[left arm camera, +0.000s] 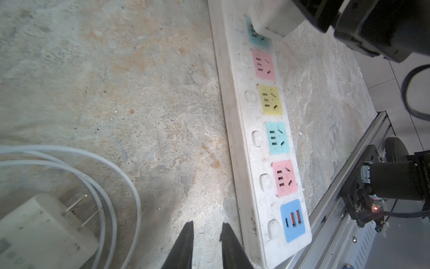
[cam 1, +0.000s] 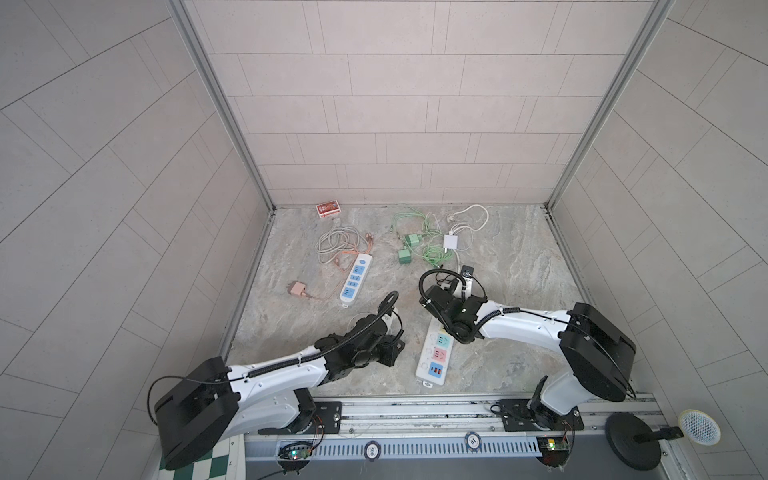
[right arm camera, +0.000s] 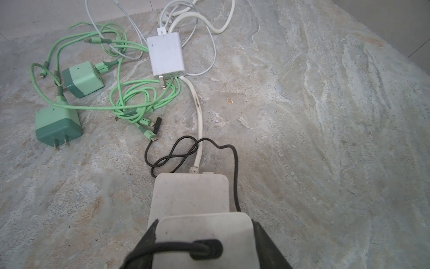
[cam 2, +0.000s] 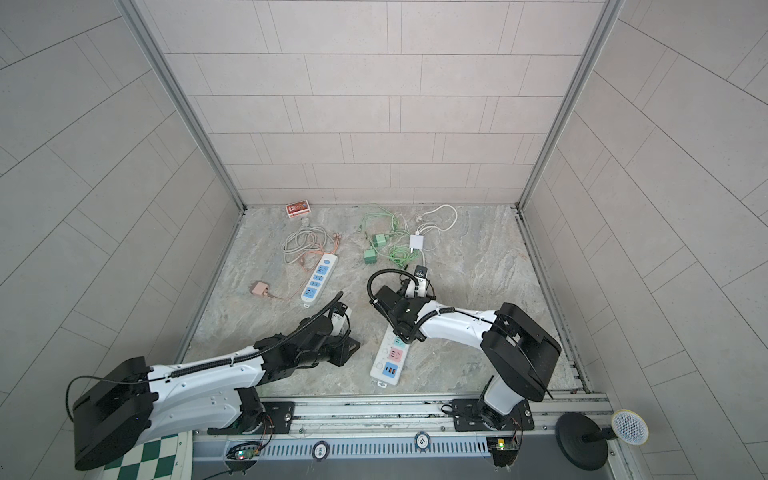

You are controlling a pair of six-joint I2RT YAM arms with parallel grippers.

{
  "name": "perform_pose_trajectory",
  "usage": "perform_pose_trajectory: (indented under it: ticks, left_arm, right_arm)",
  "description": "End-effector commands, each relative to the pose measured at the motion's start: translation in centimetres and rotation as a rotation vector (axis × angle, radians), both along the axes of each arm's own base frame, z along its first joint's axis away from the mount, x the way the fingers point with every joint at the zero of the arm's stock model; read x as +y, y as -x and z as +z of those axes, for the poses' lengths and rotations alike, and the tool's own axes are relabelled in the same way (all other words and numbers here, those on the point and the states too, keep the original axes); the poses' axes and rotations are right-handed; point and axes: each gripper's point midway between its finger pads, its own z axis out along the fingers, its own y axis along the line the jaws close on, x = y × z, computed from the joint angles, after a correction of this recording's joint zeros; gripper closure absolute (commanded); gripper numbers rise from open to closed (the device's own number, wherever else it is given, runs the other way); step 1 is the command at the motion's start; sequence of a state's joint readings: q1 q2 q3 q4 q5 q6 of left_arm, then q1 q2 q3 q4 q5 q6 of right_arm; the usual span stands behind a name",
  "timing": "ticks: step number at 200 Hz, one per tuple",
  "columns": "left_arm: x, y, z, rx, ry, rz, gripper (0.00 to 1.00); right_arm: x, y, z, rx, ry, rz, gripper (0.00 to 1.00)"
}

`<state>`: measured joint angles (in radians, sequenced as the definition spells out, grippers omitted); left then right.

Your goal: Insert the plug

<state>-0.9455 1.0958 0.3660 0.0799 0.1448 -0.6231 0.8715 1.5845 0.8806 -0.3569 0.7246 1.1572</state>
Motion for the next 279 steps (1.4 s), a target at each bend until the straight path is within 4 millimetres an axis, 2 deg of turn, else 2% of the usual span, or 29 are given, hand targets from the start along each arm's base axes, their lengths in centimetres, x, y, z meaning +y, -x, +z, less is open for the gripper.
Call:
perform_pose_trajectory:
  ticks: [1,47,76,103,132,189,279]
  left_arm:
    - [0.9,0.2,-0.7,-0.011,-0.035,0.007,0.72]
    - [1.3,0.2,-1.4,-0.005,-0.04,0.021,0.72]
    - [1.4,0.0,-0.9,-0.028,-0.023,0.02,0.71]
    - [2.5,-0.2,-1.0,-0.068,-0.077,0.017,0.69]
    - [2.1,-0.3,-0.5,-0.078,-0.044,0.018,0.69]
    - [1.7,0.4,-1.1,-0.017,-0.038,-0.004,0.7]
    - [1.7,-0.4,-0.2,-0.049,-0.056,0.019,0.7]
  right_arm:
    - [-0.1,2.8,-3.6,0.173,0.062,0.043,0.62]
    - [-0.1,3.2,-3.6,0.18,0.066,0.036,0.62]
    - [-0.6,3.6,-3.3,0.18,0.077,0.034,0.62]
    - [-0.8,3.4,-2.9,0.179,0.109,0.038,0.61]
    - [-0.2,3.1,-3.2,0.191,0.112,0.049,0.61]
    - [0.0,2.8,-3.3,0.189,0.104,0.062,0.61]
    - [-0.8,3.4,-6.2,0.235,0.059,0.04,0.62]
